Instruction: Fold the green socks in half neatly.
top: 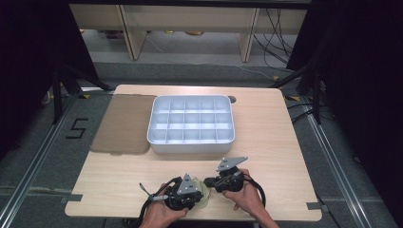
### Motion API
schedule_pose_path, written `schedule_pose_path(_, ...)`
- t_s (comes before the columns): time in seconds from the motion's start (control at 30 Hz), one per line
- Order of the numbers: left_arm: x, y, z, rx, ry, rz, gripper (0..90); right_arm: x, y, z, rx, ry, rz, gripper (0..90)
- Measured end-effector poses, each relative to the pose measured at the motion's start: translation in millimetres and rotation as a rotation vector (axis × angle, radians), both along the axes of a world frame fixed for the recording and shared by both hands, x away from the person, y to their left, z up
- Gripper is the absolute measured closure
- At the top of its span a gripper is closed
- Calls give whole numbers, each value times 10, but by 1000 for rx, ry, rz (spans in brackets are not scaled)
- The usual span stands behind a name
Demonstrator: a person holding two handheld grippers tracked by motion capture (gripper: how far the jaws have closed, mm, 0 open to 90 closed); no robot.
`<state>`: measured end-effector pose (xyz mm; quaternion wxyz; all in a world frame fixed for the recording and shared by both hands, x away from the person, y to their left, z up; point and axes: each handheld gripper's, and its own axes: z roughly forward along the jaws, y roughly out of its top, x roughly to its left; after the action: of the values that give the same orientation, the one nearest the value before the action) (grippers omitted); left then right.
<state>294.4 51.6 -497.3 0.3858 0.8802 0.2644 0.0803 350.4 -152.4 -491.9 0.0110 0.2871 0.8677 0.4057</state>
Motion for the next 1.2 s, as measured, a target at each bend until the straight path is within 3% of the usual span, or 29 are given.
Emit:
schedule_pose_path(0.07,1,-25,4,40,-33,-30,836,19,-64,99,29,-20,-17,855)
schedule_pose_path(0.2,-8,-34,-25,16,-25,-10,835,-6,-47,165,46,-34,-4,856)
schedule_pose_path(0.27,-5,-37,-28,29,-23,-1,835,-25,31,191,47,-46,21,856)
schedule_pose_path(0.53,-7,-37,-32,23,-25,1,834,4,209,169,49,-38,74,858)
schedule_pose_path(0.63,-8,-35,-33,23,-22,0,831,15,267,130,60,3,85,861)
schedule_pose_path(0.73,2,-28,-26,27,-30,-16,824,31,283,87,24,-5,92,871)
schedule_pose_path(0.77,-19,-41,-35,1,-6,-4,824,44,282,60,-1,-16,97,876)
schedule_pose_path(0.8,-18,-37,-29,7,-6,-6,803,71,261,-17,-54,-12,78,885)
schedule_pose_path(0.9,-10,-15,-8,2,-7,-24,765,89,230,-42,-44,6,77,889)
schedule_pose_path(0.93,-29,-11,2,-29,21,-12,749,70,227,-31,-48,18,69,890)
schedule_pose_path(1.0,-24,14,25,-35,26,-10,726,60,232,-37,-50,8,61,890)
schedule_pose_path(1.03,-34,29,54,-97,38,-3,706,52,232,-34,-52,9,60,890)
schedule_pose_path(1.13,-31,115,139,-159,49,4,709,55,226,-39,-52,3,59,890)
schedule_pose_path(1.2,-30,152,157,-172,61,4,746,57,224,-42,-51,2,62,890)
